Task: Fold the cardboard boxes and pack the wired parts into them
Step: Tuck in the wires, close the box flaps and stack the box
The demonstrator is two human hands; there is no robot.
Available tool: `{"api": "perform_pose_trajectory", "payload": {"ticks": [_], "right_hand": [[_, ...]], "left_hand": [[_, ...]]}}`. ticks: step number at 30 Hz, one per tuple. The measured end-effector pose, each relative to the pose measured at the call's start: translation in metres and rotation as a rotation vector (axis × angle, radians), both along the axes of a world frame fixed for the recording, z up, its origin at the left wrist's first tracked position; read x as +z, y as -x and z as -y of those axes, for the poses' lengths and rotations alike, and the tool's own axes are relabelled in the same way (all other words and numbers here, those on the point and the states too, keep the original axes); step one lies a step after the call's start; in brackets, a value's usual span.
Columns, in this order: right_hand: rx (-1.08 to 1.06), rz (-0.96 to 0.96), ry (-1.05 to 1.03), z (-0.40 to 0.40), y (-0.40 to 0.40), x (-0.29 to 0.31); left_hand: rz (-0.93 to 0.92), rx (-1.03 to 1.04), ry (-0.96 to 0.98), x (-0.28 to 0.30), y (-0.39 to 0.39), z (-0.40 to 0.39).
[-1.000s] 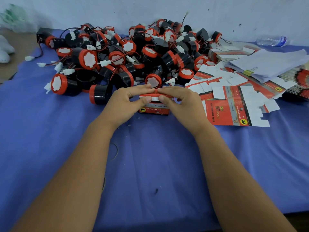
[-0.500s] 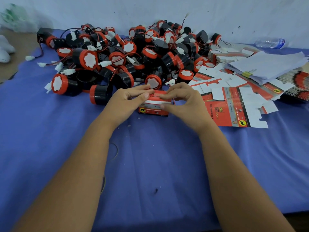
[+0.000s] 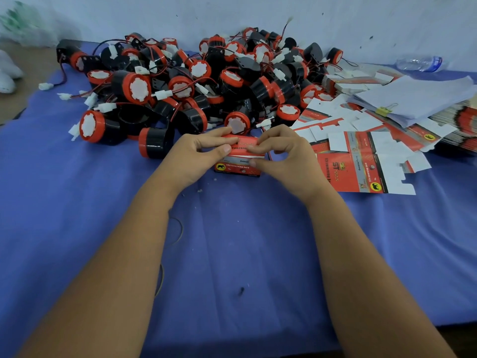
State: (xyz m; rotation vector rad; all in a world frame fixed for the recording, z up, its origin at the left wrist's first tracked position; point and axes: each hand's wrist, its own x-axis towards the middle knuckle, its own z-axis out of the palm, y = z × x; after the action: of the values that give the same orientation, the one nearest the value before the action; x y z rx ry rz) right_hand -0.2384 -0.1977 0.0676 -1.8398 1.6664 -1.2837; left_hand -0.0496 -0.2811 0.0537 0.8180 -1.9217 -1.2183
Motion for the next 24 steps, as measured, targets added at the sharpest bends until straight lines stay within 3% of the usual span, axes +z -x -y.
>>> {"api": "perform_pose_trajectory", "payload": {"ticks": [3,7,10,19,24], "right_hand": [[-0.003,-0.006,0.013,0.0,0.001,-0.002],[-0.073,-0.166,0.159,0.002,-0.003,-0.007],[-0.135,-0.27,0.251,0.004,-0.007,-0.009],[-0.172,-0.337,0.273,0.004,-0.013,-0.011],[-0.19,-0.249,0.225,0.001,-0.012,-0.012]], "left_hand": [[0.025,0.034,0.063,-0.002,0.0,-0.004],[0.159,0.119,0.432,-0.004,0.004,-0.011],[0.168,0.168,0.553,-0.005,0.008,-0.012],[0.167,0.19,0.538,-0.006,0.011,-0.012],[0.154,0.172,0.459,-0.006,0.01,-0.014]]}}
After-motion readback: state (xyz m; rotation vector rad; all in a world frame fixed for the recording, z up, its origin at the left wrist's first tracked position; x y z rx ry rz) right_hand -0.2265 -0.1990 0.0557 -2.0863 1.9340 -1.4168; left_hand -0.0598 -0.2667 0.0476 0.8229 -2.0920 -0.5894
